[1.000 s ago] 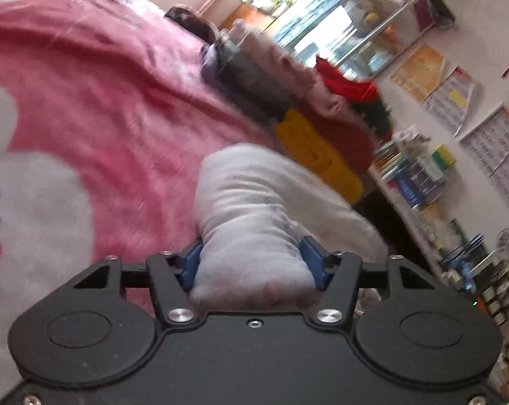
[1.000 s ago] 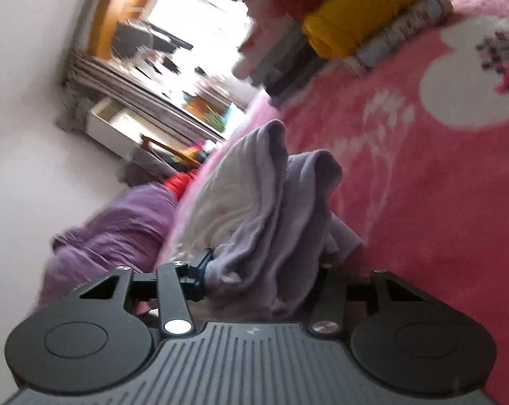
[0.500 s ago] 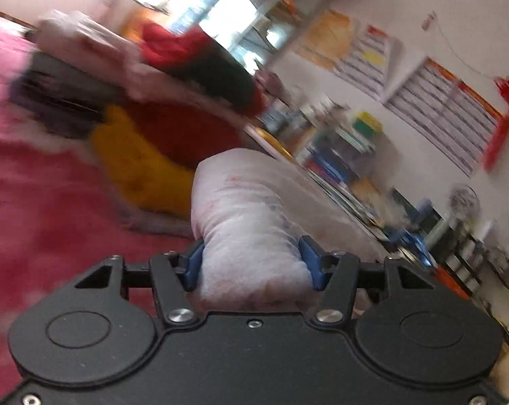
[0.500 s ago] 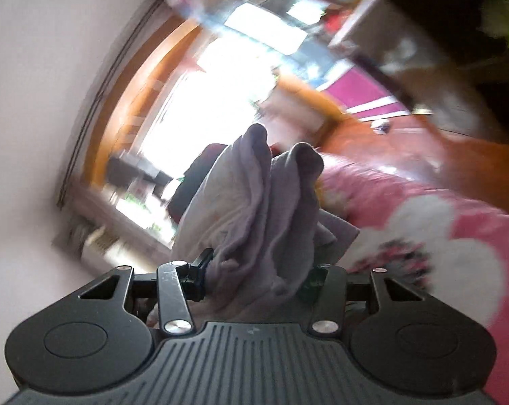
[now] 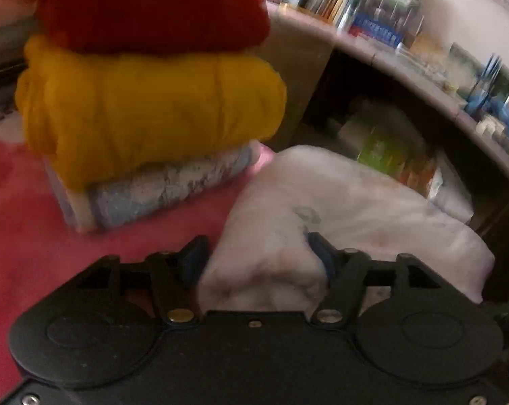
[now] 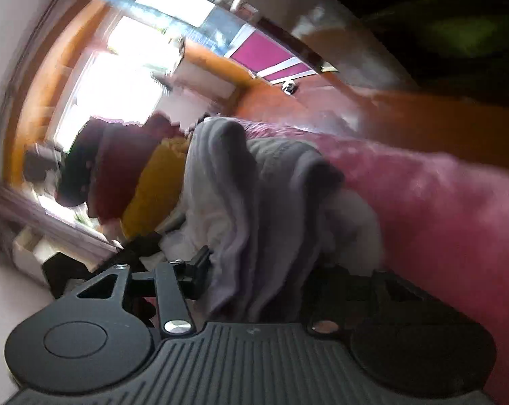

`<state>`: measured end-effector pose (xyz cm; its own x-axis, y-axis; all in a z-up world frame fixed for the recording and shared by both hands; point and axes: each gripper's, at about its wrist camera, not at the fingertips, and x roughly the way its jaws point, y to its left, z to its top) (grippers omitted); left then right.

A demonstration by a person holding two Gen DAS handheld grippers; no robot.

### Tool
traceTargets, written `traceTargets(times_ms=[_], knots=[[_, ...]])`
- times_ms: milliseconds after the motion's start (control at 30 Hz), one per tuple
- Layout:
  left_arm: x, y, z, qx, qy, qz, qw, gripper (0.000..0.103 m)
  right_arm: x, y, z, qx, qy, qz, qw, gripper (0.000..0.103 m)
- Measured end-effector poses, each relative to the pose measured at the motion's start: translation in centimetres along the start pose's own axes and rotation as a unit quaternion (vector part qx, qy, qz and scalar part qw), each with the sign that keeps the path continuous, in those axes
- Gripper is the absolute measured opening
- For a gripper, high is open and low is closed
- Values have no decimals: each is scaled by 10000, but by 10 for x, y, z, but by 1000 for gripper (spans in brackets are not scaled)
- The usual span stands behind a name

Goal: Fold clothes
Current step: 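Lift the folded garment with both tools and carry it toward the clothes stack, then open both tools and set the folded garment beside the clothes stack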

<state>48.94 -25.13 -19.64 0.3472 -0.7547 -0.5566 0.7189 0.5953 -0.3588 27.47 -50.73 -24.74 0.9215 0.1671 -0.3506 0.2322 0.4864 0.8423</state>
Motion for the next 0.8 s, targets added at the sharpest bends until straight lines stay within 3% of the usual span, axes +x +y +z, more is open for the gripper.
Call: traceTargets(times_ms=[200, 367, 433, 500, 600, 800], knots=[[-58, -13, -15, -439, -802, 574, 9942, 72, -2, 8, 6, 144, -31, 43, 9999, 62], [-122, -31, -60, -979, -850, 692, 9891, 73, -40, 7, -4, 316, 15, -177, 9993, 80], [-147, -39, -78, -1195, -869, 738, 9863, 76, -53, 17, -19, 48, -49, -359, 9993, 80], [-172, -46, -96, -1413, -884, 790, 9828, 78, -67, 28, -37, -304, -144, -505, 9982, 89], [-202, -60, -133, -1785, -863, 923, 9758, 80, -84, 49, -63, -1081, -77, -692, 9917, 91], [-263, -88, -211, -2372, -786, 1106, 9619, 81, -103, 83, -97, -1896, 117, -400, 9810, 93]])
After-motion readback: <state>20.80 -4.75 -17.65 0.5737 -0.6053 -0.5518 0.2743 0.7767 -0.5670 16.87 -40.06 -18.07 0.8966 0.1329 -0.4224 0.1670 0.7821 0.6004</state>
